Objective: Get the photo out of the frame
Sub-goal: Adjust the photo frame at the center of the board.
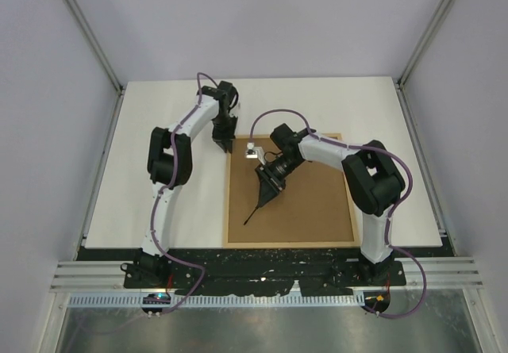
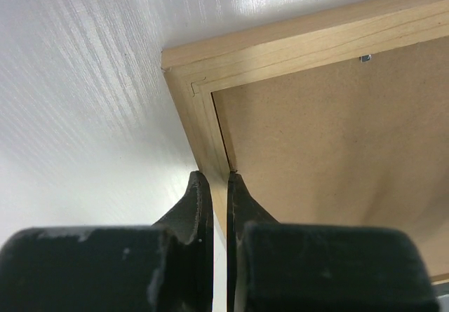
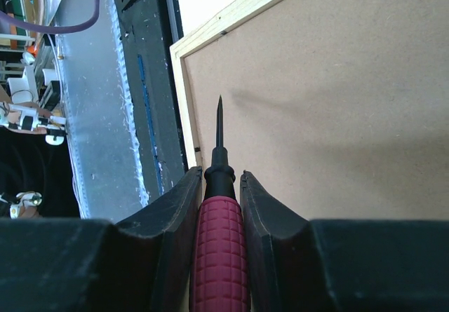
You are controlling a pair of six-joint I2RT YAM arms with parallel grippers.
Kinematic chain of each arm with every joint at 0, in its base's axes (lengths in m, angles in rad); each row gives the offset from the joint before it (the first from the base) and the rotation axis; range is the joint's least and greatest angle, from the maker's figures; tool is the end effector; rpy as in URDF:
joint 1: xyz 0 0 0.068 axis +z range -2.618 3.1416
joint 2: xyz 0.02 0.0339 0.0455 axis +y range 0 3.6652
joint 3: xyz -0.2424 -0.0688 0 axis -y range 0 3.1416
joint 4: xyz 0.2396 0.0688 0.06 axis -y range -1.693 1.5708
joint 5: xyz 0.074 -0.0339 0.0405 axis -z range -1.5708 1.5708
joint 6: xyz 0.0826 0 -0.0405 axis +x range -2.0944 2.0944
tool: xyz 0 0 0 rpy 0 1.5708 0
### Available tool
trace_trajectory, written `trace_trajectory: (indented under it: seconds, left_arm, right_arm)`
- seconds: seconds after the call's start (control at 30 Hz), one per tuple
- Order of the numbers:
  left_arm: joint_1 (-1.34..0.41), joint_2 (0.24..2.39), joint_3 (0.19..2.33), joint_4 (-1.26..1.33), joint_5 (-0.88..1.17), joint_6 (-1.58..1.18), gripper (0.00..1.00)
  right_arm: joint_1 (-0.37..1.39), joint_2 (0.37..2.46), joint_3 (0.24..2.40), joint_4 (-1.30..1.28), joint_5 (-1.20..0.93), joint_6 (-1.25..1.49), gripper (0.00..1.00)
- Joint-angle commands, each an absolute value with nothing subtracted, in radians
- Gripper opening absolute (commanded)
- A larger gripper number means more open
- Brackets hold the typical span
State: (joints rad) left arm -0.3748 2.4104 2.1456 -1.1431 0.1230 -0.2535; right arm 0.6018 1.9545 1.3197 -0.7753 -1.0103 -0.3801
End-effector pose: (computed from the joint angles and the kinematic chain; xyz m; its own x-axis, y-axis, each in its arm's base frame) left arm 0.4362 -0.1825 0.1167 -0.9847 0.1199 -0.1266 0.1393 0.9776 -0.1579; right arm 0.2556 0.2604 0.1281 -0.6025 -0.6531 -0.4588 -0.6851 0.1284 0.7170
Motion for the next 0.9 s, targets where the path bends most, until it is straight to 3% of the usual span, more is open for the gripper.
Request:
trace_trajectory:
  seconds: [0.0,0.27,0.4,0.57,0.63,0.87]
  left_arm:
    - [-0.339,2.385,2.105,-1.126,0.224,-0.215,0.00]
    - [-0.256,2.310,2.023,-1.008,0.451,-0.256,0.01]
    - [-0.236,2.227,2.043,-0.913,0.483,-0.221,0.30]
    - [-0.274,2.328,2.431,-1.109,0.434,-0.003,0.59]
    - [-0.302,2.341,2.453,-1.117,0.339,0.107,0.68]
    - [-0.446,2.338,2.319,-0.983,0.014,0.435,0.81]
  right_arm:
    - [0.585,1.917,1.339,-0.781,-1.038,-0.399,0.08]
    - [0.505,1.915,1.408,-0.845,-1.068,-0.416,0.08]
    - [0.437,1.843,1.439,-0.868,-0.991,-0.414,0.08]
    - [0.310,1.754,1.411,-0.862,-0.864,-0.388,0.08]
    - [0.252,1.721,1.379,-0.844,-0.812,-0.380,0.08]
    - [0.126,1.605,1.261,-0.730,-0.599,-0.302,0.08]
